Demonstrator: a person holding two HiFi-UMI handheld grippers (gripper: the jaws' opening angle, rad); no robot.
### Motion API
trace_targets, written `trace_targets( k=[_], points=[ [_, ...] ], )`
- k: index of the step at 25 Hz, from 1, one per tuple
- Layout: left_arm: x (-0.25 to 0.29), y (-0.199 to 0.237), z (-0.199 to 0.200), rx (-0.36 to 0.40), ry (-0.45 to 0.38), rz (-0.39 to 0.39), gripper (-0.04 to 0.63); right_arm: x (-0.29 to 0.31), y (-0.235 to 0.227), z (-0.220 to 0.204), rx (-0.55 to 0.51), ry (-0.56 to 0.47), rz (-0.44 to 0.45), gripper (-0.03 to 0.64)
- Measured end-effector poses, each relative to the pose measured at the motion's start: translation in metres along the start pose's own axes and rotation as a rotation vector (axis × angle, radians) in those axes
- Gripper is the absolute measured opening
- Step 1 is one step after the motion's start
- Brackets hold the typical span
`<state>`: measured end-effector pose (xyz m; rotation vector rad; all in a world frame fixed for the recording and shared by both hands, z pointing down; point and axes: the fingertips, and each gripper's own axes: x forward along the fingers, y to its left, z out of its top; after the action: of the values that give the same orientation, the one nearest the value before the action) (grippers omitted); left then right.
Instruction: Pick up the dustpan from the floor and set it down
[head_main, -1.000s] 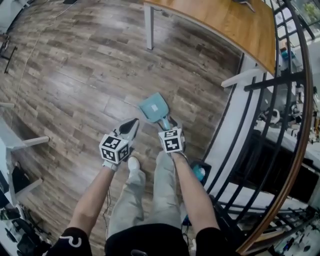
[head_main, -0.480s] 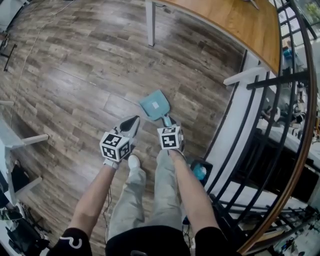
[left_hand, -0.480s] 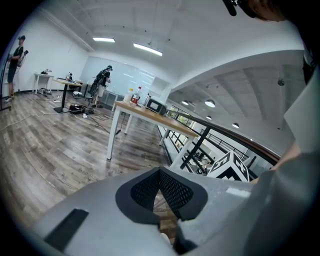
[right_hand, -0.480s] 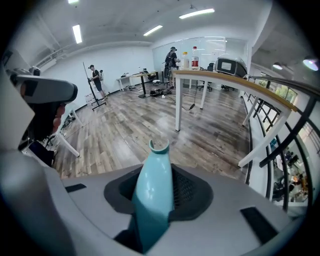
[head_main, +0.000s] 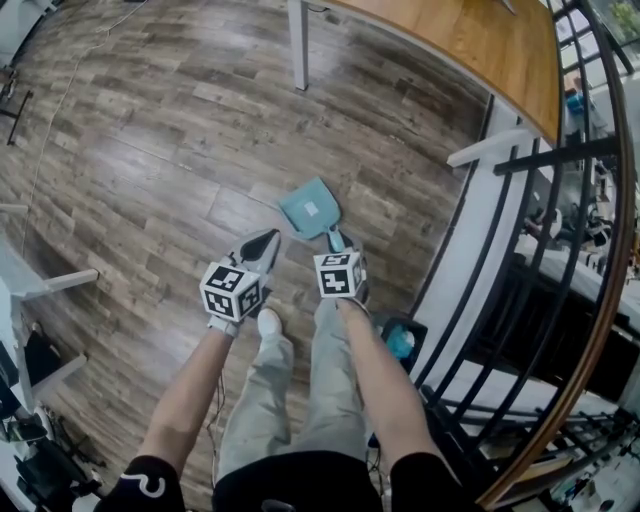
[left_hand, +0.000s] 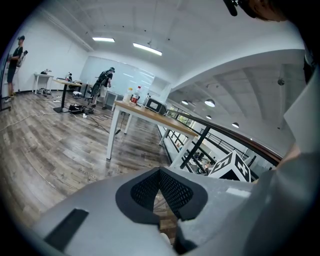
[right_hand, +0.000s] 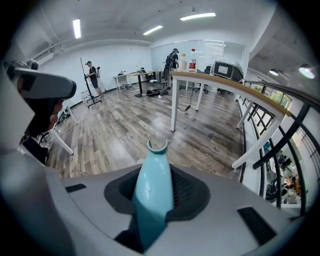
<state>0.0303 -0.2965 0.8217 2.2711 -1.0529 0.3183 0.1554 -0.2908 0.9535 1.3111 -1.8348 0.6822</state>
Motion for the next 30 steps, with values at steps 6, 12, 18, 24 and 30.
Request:
trace_targets(
  k=[6, 12, 18, 24, 30],
  points=[
    [-0.005, -0.001, 0.003, 0.005, -0.006, 0.012, -0.002, -0.004, 0.0, -0.005, 0.001, 0.009, 0.003, 0.084],
    [-0.012, -0.007, 0.009, 0.014, -0.014, 0.014, -0.002, -0.014, -0.001, -0.003, 0.006, 0.016, 0.01, 0.084],
    [-0.023, -0.017, 0.021, 0.031, -0.019, 0.006, -0.002, -0.033, -0.002, 0.005, 0.002, 0.006, 0.009, 0.084],
    [-0.046, -0.027, 0.039, 0.062, -0.033, -0.003, -0.002, -0.06, 0.0, 0.014, 0.024, -0.006, -0.003, 0.086],
    [-0.077, -0.036, 0.065, 0.098, -0.061, -0.014, -0.002, -0.102, 0.004, 0.037, 0.046, -0.038, -0.017, 0.086]
  ],
)
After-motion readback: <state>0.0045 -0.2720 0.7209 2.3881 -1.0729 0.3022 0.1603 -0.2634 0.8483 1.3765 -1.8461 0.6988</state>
